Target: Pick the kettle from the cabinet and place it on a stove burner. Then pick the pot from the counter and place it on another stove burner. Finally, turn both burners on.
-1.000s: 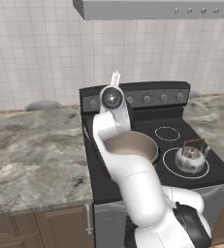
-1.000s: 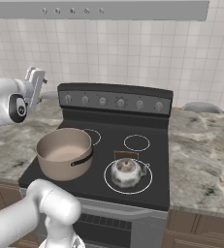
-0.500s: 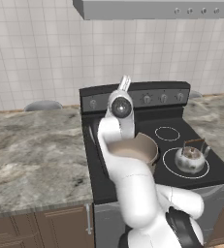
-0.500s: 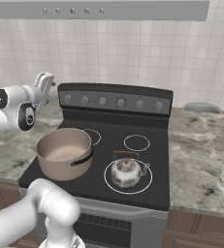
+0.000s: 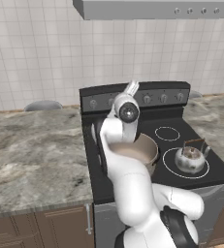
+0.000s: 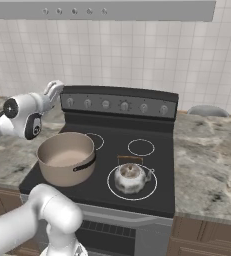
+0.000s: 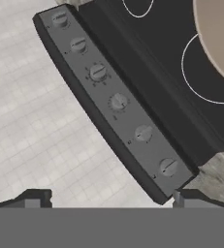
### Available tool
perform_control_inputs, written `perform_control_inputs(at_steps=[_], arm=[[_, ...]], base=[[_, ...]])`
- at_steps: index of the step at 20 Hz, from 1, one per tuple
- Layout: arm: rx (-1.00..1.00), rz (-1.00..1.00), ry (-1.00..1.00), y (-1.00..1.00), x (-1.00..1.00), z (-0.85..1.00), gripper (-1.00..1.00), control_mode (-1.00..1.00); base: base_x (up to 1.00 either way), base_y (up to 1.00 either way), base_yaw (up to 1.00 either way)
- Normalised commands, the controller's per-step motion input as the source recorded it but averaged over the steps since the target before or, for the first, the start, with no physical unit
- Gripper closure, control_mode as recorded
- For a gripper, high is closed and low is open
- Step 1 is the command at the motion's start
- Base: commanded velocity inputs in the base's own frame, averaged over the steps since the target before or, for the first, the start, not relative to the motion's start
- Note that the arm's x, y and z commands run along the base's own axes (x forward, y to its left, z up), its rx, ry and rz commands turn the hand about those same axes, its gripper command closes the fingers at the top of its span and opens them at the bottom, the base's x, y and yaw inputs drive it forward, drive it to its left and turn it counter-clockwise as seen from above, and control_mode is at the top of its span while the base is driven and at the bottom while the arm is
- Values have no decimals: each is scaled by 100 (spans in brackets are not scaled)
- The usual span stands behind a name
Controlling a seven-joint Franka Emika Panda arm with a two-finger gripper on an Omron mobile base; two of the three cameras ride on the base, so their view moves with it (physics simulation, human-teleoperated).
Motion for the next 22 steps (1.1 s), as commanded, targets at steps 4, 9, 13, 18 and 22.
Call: perform_control_inputs(at_steps=[4, 9, 13, 18, 22], arm=[[39, -16, -4, 57, 16, 1, -100, -100], [18, -2, 0, 5, 3, 4, -100, -100], [30, 1, 0, 0, 1, 13, -100, -100], [27, -2, 0, 17, 15, 39, -100, -100], [21, -6, 1, 37, 22, 52, -100, -100]], base=[[0, 0, 0], [0, 0, 0], [0, 0, 0], [0, 0, 0], [0, 0, 0]])
